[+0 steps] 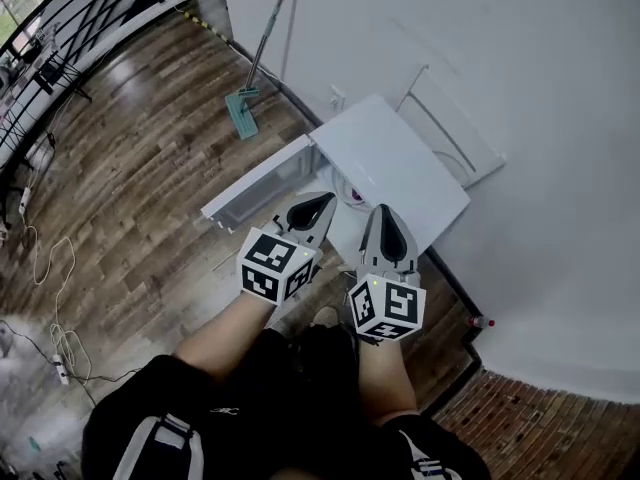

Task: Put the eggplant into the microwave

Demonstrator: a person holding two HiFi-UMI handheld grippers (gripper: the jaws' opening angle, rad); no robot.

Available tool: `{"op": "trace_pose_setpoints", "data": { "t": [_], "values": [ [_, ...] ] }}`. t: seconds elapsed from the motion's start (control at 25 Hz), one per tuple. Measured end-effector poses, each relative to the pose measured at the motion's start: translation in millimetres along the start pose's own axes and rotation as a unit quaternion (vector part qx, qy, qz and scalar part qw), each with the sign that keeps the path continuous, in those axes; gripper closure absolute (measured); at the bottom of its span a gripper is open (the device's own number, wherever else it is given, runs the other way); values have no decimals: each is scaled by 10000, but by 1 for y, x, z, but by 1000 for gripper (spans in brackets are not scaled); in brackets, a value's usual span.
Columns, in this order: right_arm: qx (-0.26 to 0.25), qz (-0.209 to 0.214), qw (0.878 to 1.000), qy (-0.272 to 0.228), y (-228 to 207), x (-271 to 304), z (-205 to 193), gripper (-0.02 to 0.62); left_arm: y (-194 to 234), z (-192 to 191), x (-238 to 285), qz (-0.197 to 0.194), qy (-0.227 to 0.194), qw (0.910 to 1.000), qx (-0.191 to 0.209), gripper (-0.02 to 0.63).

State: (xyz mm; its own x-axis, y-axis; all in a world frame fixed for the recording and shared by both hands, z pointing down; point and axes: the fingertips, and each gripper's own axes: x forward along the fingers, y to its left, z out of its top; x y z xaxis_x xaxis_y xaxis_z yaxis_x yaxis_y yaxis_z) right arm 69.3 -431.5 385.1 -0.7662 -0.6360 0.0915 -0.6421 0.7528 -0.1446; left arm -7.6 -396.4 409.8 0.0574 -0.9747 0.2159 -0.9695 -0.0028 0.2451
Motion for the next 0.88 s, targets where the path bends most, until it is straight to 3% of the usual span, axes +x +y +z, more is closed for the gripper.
{"op": "trace_pose_setpoints", "data": {
  "t": [0.16,0.28,0.52,0.76,0.88],
  "values": [
    [-63,-421,9991,-10,9,-25,92,583,-31,95,-30,-1,28,9998,213,607],
    [-27,-491,9988,-51,14,-46,129,583,-51,136,-47,-88,-46,9992,398,607],
    [-346,-502,9972,-430,29,-77,169,583,-75,164,-70,-197,-275,9985,420,607],
    [-486,-660,9953,-519,30,-86,183,583,-85,173,-75,-324,-336,9979,448,607],
    [-911,-734,9918,-519,35,-90,186,583,-90,176,-76,-246,-378,9962,746,607]
  ]
}}
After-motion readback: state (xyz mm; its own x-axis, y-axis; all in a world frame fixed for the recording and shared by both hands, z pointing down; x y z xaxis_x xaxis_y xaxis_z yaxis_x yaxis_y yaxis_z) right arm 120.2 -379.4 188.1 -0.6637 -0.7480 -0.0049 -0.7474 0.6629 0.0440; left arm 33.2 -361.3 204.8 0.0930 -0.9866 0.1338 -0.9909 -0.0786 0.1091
